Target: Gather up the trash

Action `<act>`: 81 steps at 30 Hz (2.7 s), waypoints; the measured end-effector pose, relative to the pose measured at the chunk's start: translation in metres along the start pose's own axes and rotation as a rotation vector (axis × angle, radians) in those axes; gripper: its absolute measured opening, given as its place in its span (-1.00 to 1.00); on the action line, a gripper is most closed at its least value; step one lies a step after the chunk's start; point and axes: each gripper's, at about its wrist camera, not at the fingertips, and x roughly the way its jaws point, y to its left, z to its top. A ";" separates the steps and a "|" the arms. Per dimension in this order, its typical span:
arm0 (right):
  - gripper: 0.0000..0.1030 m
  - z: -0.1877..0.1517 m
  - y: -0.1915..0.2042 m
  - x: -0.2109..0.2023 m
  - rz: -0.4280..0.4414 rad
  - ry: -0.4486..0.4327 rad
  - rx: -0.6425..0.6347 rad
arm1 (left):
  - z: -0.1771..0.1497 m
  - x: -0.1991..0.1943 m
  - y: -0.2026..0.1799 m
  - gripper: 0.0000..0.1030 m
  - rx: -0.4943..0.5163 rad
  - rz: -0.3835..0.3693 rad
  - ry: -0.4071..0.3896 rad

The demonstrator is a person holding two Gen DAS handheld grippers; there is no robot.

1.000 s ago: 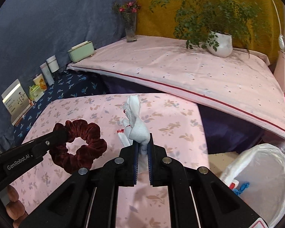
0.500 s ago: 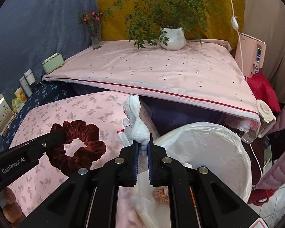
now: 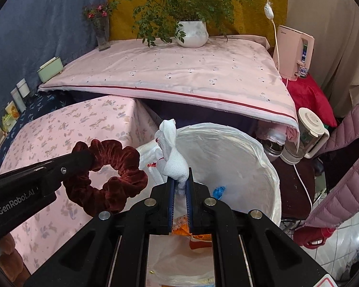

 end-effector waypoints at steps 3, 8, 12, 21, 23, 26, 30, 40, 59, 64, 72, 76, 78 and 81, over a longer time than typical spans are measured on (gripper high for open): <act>-0.84 -0.003 -0.007 0.002 -0.009 0.011 0.000 | -0.003 0.007 -0.006 -0.70 0.004 -0.006 0.015; -0.76 -0.007 -0.013 0.005 -0.014 0.025 0.007 | -0.007 0.016 -0.006 -0.17 -0.026 -0.006 0.048; -0.51 -0.008 -0.011 0.004 -0.021 0.020 -0.009 | -0.008 0.014 0.000 -0.05 -0.029 0.039 0.029; -0.25 -0.007 -0.001 -0.001 -0.017 0.021 -0.037 | -0.011 0.003 0.016 -0.05 -0.021 0.112 -0.003; -0.21 -0.008 0.003 -0.003 -0.017 0.024 -0.047 | -0.013 0.000 0.019 -0.05 -0.018 0.128 -0.010; -0.10 -0.010 0.008 -0.008 -0.017 0.026 -0.065 | -0.016 -0.006 0.022 -0.05 -0.010 0.152 -0.019; 0.17 -0.016 0.014 -0.017 -0.028 0.025 -0.090 | -0.026 -0.015 0.027 0.11 0.002 0.194 -0.032; 0.62 -0.042 0.016 -0.037 -0.085 0.049 -0.120 | -0.056 -0.033 0.030 0.51 0.058 0.312 -0.061; 0.75 -0.061 0.013 -0.078 -0.118 0.058 -0.178 | -0.091 -0.056 0.016 0.68 0.110 0.305 0.007; 0.75 -0.060 0.012 -0.085 -0.128 0.047 -0.176 | -0.094 -0.057 0.012 0.69 0.112 0.299 0.030; 0.75 -0.060 0.011 -0.090 -0.143 0.041 -0.177 | -0.094 -0.059 0.011 0.69 0.109 0.300 0.037; 0.75 -0.060 0.010 -0.090 -0.148 0.043 -0.176 | -0.093 -0.061 0.011 0.69 0.108 0.300 0.036; 0.75 -0.061 0.009 -0.091 -0.150 0.044 -0.176 | -0.093 -0.061 0.011 0.69 0.109 0.300 0.036; 0.75 -0.061 0.008 -0.091 -0.152 0.046 -0.174 | -0.093 -0.061 0.010 0.69 0.113 0.301 0.037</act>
